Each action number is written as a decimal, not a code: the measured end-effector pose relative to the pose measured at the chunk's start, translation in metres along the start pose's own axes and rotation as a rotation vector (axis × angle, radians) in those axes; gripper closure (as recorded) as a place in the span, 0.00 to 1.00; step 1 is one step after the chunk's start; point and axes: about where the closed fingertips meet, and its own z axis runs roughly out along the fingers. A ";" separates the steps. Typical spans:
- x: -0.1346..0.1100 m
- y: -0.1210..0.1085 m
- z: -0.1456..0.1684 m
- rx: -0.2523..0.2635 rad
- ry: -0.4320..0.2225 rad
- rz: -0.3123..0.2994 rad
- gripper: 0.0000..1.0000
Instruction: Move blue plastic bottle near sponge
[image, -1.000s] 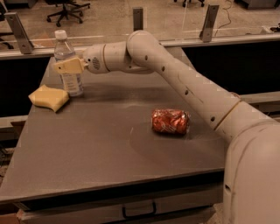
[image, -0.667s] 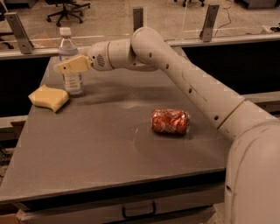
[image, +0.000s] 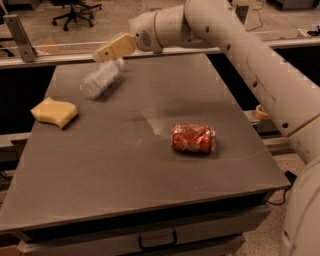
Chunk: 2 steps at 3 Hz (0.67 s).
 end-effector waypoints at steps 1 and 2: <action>-0.035 -0.024 -0.055 0.100 0.046 -0.113 0.00; -0.038 -0.032 -0.061 0.111 0.062 -0.141 0.00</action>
Offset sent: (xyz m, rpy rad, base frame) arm 0.0165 -0.0711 0.0643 -0.1412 -0.1641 -0.0887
